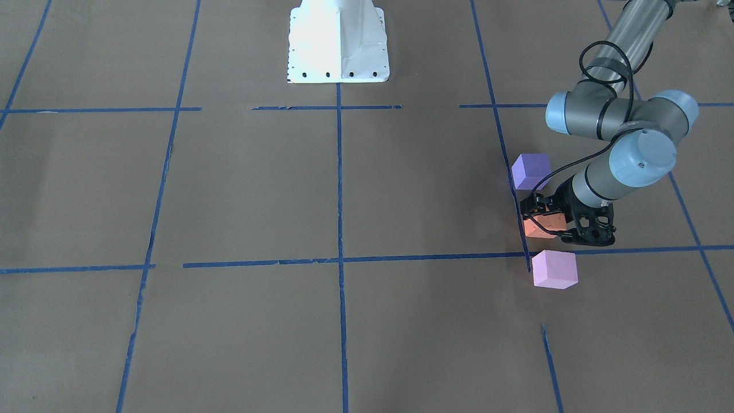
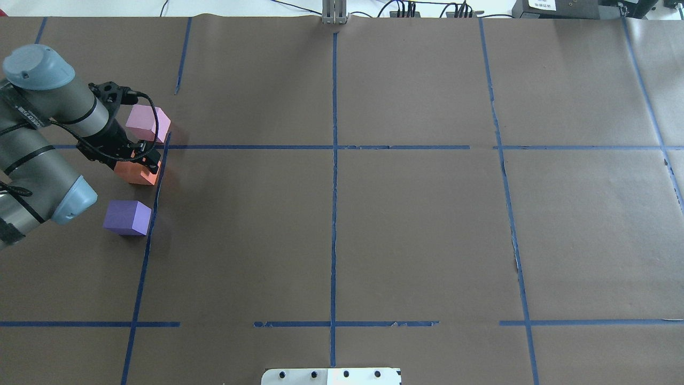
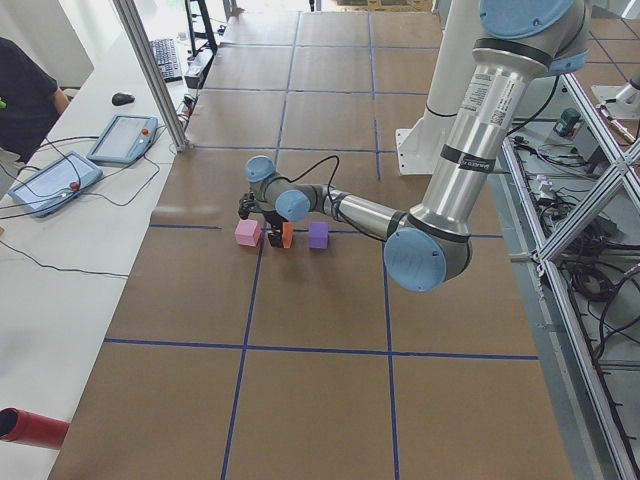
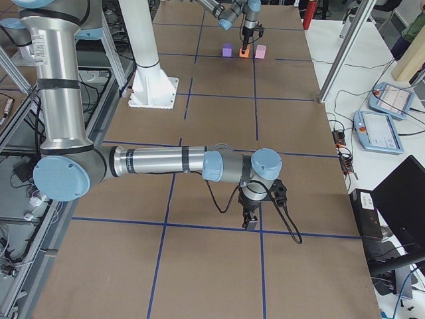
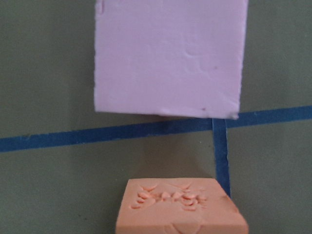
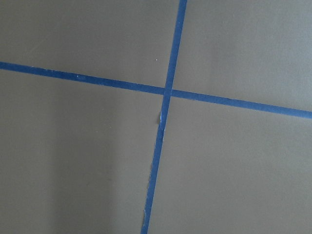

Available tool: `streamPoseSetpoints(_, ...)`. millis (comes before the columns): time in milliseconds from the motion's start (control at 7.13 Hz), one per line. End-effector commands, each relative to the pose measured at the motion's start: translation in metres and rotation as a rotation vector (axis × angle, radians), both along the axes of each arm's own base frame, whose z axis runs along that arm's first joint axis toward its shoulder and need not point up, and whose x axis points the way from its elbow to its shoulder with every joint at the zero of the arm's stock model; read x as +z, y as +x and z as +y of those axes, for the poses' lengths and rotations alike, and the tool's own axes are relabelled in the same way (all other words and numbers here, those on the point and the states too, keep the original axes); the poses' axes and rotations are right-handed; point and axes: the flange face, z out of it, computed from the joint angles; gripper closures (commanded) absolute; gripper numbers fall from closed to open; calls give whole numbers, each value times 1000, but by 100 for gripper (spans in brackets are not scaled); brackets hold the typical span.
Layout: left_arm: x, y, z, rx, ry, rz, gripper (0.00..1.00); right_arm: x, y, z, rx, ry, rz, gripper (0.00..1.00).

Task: Arrange blocks in a line
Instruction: 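Lower the orange cube between pink and purple cubes, open left gripper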

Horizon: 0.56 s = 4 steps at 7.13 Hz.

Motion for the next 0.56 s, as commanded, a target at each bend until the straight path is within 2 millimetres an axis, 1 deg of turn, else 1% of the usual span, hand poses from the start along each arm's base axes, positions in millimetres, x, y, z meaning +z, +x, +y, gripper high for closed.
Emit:
streamPoseSetpoints(0,-10,-10,-1,-18,15,5,0,0,0,0,0,0,0,0)
streamPoseSetpoints(280,-32,-27,-5,-47,44,24,0,0,0,0,0,0,0,0)
streamPoseSetpoints(421,-41,-35,-2,-53,48,28,0,0,0,0,0,0,0,0)
